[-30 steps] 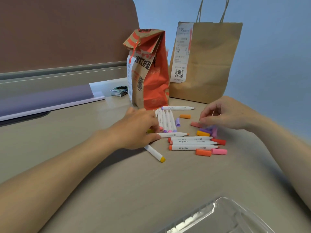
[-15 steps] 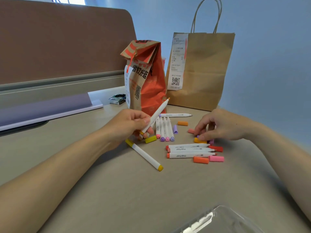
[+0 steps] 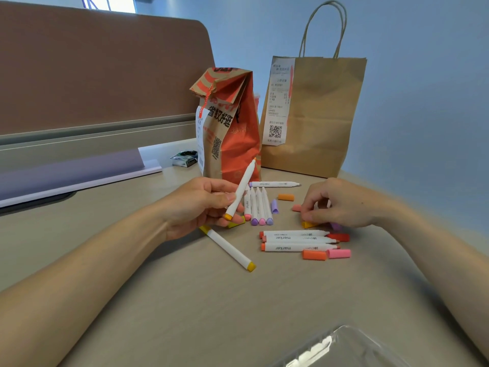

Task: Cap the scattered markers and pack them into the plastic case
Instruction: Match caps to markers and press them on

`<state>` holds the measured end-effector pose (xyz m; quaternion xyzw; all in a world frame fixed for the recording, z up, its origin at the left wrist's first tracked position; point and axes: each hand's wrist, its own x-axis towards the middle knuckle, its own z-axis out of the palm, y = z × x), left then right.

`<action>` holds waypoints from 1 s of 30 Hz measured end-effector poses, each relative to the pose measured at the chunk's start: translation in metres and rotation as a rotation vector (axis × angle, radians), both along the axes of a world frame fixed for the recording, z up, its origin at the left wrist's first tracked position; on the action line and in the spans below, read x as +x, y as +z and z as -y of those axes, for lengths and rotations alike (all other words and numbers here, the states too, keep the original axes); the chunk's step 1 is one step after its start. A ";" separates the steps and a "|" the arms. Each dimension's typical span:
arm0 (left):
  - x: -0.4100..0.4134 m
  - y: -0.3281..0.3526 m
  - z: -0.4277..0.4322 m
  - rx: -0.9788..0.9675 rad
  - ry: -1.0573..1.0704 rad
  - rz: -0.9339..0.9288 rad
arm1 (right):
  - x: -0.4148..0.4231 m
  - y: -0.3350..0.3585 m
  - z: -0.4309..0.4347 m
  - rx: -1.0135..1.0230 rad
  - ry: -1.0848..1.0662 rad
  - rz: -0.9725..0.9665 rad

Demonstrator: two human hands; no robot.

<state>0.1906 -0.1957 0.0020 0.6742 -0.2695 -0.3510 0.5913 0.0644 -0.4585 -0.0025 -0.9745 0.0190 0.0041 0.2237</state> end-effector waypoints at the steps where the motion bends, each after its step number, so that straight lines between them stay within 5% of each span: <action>1: 0.000 0.000 0.000 0.000 -0.001 -0.004 | 0.001 0.000 0.000 0.013 -0.021 0.039; 6: -0.001 -0.001 0.002 0.019 -0.011 -0.019 | 0.015 -0.010 0.002 -0.073 -0.224 0.322; 13: -0.001 -0.003 0.004 0.010 -0.015 -0.028 | 0.042 -0.023 0.000 -0.160 -0.206 0.155; 18: 0.000 -0.002 0.003 0.005 -0.021 -0.049 | 0.034 -0.009 -0.004 -0.130 -0.180 0.208; 22: 0.001 0.000 0.000 -0.004 -0.016 -0.055 | 0.009 0.011 -0.001 -0.036 -0.018 0.069; 30: 0.001 -0.001 -0.002 0.004 -0.035 -0.075 | 0.003 0.005 -0.005 -0.213 0.035 -0.054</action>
